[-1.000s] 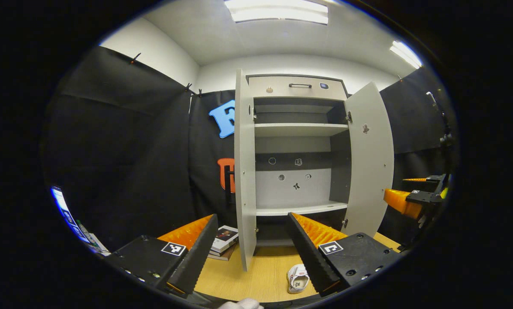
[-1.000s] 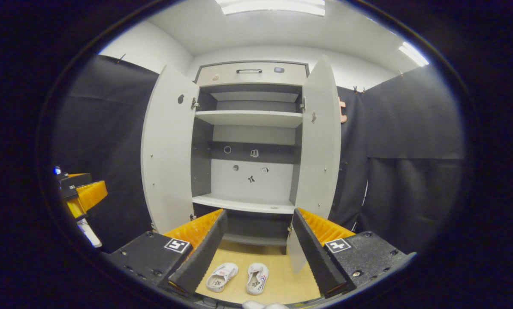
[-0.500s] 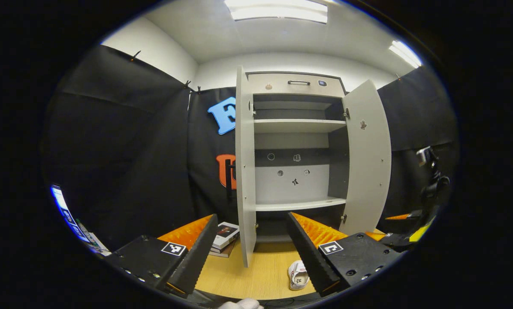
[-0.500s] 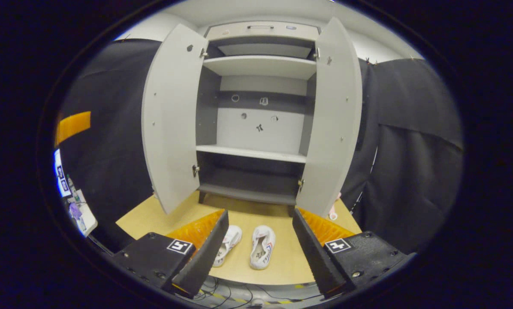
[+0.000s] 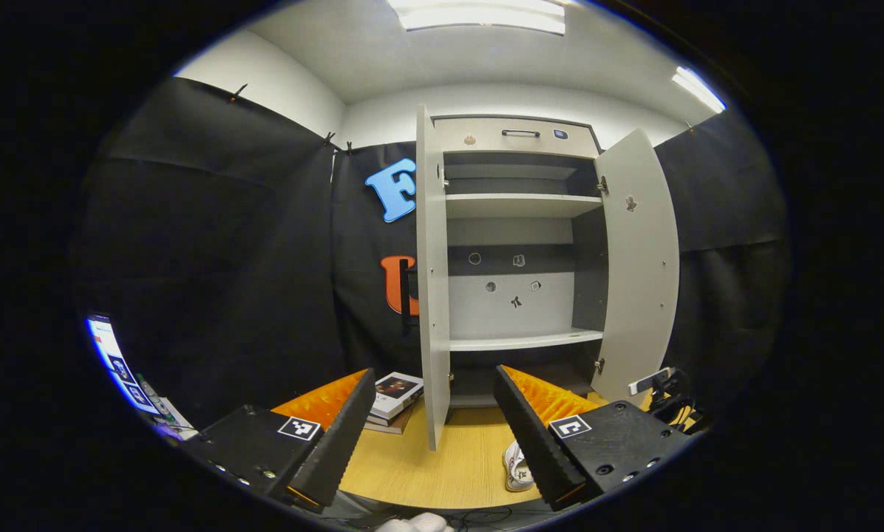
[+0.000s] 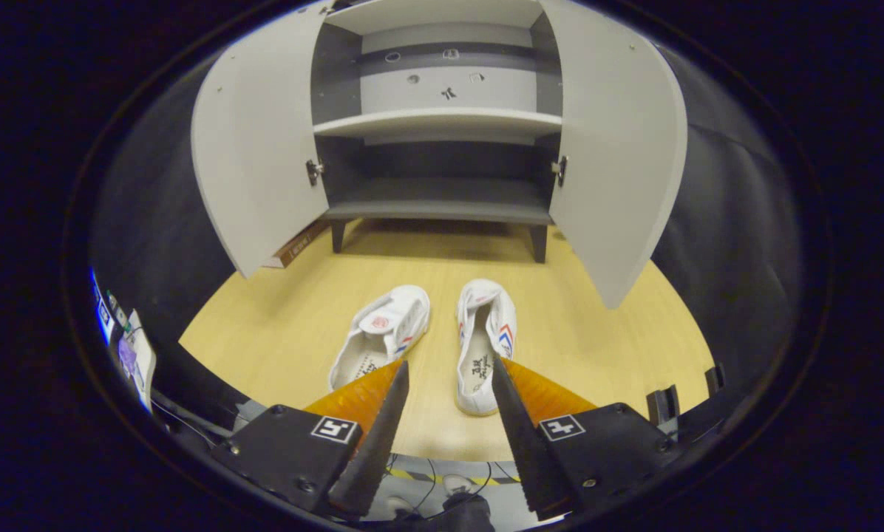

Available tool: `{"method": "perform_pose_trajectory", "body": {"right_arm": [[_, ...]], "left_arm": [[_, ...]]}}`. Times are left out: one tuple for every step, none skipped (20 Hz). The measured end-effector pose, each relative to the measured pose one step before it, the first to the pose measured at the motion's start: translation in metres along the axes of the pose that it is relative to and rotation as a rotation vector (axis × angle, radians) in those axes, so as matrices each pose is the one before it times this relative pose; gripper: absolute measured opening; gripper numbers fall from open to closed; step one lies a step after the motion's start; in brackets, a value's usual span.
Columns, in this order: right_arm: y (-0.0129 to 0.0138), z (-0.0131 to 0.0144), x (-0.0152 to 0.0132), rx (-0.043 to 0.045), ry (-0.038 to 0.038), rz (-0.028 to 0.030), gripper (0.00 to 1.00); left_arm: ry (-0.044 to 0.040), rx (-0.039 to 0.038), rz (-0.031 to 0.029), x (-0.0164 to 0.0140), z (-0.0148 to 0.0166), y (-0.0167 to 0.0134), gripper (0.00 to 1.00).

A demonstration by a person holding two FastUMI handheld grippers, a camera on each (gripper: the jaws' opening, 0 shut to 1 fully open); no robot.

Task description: Grab one shoe with the right hand and put it into the shoe cabinet, grab the other shoe with the left hand and put it into the shoe cabinet; then close the right door with the right hand and the left door with the left hand.

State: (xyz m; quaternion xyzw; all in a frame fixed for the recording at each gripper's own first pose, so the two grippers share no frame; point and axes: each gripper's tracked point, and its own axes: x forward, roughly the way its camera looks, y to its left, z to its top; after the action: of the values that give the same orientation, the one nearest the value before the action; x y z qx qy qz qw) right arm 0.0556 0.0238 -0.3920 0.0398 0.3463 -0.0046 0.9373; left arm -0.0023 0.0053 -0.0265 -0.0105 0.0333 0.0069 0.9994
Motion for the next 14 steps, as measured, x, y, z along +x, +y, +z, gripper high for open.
{"method": "perform_pose_trajectory", "body": {"right_arm": [[-0.00126, -0.00266, 0.02063, -0.00845, 0.01134, -0.00937, 0.72], [-0.00354, -0.00249, 0.01505, -0.01798, 0.01222, -0.00437, 0.71], [-0.00087, -0.00175, 0.02005, -0.00989, 0.01412, -0.00367, 0.71], [-0.00072, -0.00199, 0.01446, -0.00713, 0.01588, 0.00123, 0.68], [-0.00461, -0.00217, 0.01726, -0.00965, 0.01746, -0.01336, 0.67], [-0.00433, 0.00132, 0.01338, -0.00104, 0.01770, -0.00810, 0.67], [0.00186, 0.00185, 0.00954, 0.01232, 0.00954, 0.00641, 0.66], [-0.00153, 0.00339, 0.01019, 0.00251, 0.00350, -0.00307, 0.60], [-0.00214, 0.00254, 0.00965, 0.00430, 0.00638, -0.00536, 0.60], [0.00126, 0.00447, 0.00662, 0.01010, 0.00069, 0.00477, 0.58], [0.00077, 0.00314, 0.00974, 0.00358, 0.00367, 0.00800, 0.54], [-0.00083, 0.00324, 0.00536, -0.00521, 0.00312, 0.00715, 0.48], [-0.00112, 0.00491, 0.00535, 0.00209, -0.01156, 0.00462, 0.40], [-0.00238, 0.00465, 0.00613, 0.00893, -0.00368, -0.00147, 0.32]], "left_arm": [[0.00005, -0.00018, 0.00821, -0.00006, -0.00009, 0.00136, 0.96], [-0.00074, 0.00048, 0.00598, -0.00068, 0.00074, -0.00056, 0.96], [0.00120, 0.00187, 0.00818, 0.00138, -0.00033, -0.00019, 0.96], [0.00147, 0.00398, 0.00764, 0.00370, -0.00058, -0.00199, 0.96], [0.00009, 0.00142, 0.00724, 0.00237, -0.00024, -0.00128, 0.96], [0.00298, -0.00072, 0.00815, 0.00233, -0.00020, -0.00047, 0.96], [0.00136, -0.00165, 0.00899, 0.00340, -0.00035, -0.00001, 0.96], [0.00075, -0.00214, 0.01175, 0.00386, -0.00134, 0.00028, 0.96], [0.00480, -0.00387, 0.00886, 0.00244, -0.00045, -0.00034, 0.96], [0.00149, -0.00326, 0.01095, 0.00269, -0.00176, 0.00076, 0.96], [0.00194, -0.00279, 0.01113, 0.00212, 0.00046, 0.00042, 0.96], [0.00468, -0.00070, 0.00768, 0.00231, -0.00195, -0.00123, 0.96], [0.00052, -0.00025, 0.01039, 0.00161, -0.00043, 0.00025, 0.96], [0.00361, -0.00131, 0.01129, 0.00093, -0.00045, 0.00025, 0.96]]}}
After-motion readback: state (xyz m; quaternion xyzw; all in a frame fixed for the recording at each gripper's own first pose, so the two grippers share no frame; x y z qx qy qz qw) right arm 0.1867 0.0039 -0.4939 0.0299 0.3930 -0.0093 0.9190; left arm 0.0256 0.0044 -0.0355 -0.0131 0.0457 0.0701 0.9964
